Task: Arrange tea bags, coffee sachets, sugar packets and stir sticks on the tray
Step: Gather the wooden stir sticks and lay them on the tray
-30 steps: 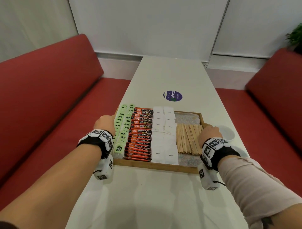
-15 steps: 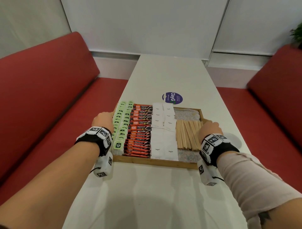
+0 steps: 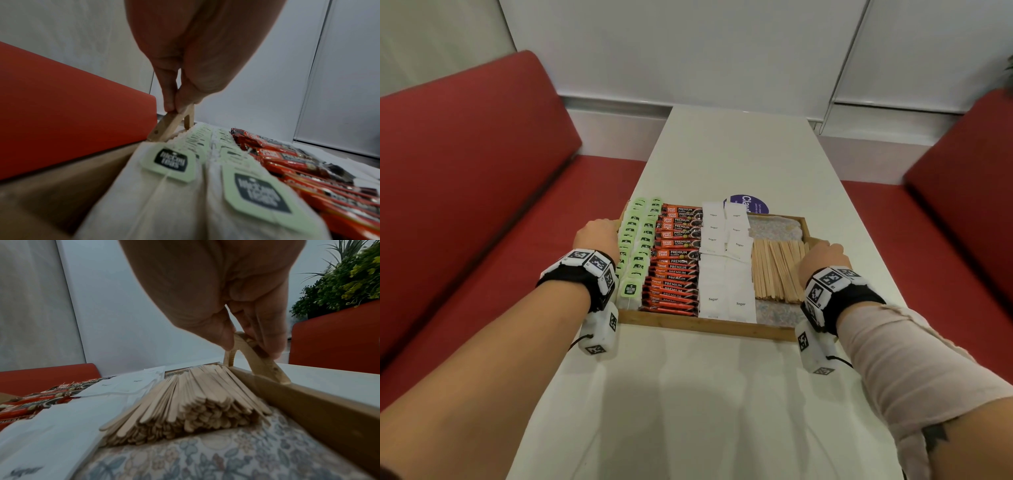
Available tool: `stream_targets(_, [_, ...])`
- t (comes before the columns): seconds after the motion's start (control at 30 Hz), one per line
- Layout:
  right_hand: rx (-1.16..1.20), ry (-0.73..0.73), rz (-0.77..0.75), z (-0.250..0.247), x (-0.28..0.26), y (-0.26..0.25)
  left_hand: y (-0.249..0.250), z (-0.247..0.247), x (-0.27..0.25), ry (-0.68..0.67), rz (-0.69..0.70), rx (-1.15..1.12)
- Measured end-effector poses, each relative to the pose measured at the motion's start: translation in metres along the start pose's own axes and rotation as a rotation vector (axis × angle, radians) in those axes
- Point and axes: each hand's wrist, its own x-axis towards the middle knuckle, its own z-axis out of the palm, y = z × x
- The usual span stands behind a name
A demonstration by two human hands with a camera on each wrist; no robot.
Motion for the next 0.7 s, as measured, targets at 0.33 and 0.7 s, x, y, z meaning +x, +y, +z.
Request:
stream_targets(0.33, [-0.013, 0.018, 0.005, -0.005, 0.022, -0.014, 0.007, -0.003, 0.022, -0.003, 0.000, 0.004])
stream_targets(0.7, [-0.025, -0.010, -0.001, -0.004, 0.033, -0.017, 0.016, -0.008, 0.022, 0.008, -0.064, 0.021])
